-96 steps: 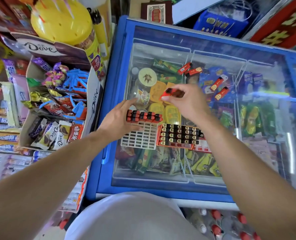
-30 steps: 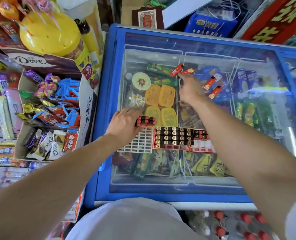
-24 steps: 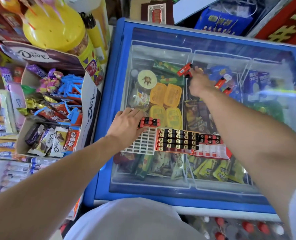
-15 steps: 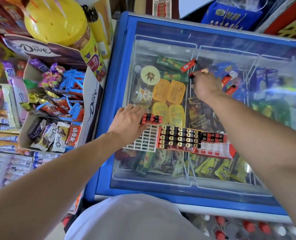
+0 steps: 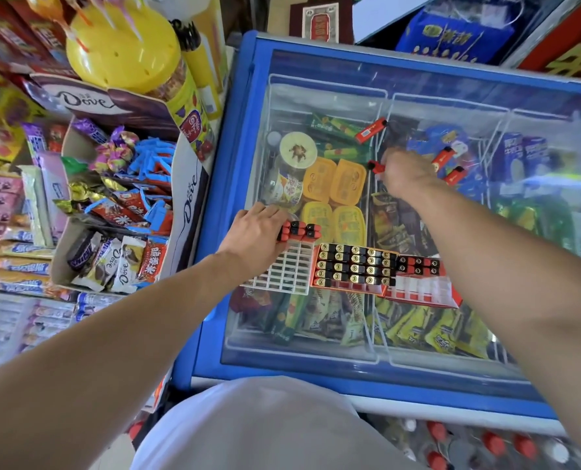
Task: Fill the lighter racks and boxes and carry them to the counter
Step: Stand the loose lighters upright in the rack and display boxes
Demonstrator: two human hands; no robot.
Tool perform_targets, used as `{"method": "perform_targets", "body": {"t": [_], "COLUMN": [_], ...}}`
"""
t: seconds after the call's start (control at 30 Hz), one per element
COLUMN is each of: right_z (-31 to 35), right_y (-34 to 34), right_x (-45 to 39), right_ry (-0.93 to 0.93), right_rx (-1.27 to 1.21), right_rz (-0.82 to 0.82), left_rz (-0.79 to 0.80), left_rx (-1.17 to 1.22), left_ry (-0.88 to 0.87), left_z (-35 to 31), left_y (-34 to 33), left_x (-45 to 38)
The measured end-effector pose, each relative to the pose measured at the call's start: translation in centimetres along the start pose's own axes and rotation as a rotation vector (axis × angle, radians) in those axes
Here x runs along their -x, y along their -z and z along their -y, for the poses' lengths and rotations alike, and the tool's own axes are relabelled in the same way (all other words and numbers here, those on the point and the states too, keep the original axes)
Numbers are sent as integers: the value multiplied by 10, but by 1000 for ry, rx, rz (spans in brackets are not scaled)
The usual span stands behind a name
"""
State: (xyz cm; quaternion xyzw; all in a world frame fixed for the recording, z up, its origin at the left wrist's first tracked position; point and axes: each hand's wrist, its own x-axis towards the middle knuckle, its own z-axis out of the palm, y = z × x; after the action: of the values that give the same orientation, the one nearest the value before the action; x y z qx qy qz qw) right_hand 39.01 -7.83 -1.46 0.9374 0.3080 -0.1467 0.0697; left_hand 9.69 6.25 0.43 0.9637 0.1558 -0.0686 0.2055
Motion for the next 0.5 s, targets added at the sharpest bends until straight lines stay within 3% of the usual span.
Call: {"method": "perform_targets", "body": {"t": [0.13, 0.37, 0.5], "right_z": [2, 50, 77], "right_y": [9, 63, 62], "right_x": [20, 121, 173], "right_ry": [-80, 178, 298], "right_rx": [-228, -676, -673], "right_rz": [183, -100, 8], "left_rz": [18, 19, -33], "left_rx": [41, 45, 56], "left_ry": [11, 38, 32], "left_z": [0, 1, 3], "left_y": [2, 0, -2], "left_x": [-3, -4, -3]}}
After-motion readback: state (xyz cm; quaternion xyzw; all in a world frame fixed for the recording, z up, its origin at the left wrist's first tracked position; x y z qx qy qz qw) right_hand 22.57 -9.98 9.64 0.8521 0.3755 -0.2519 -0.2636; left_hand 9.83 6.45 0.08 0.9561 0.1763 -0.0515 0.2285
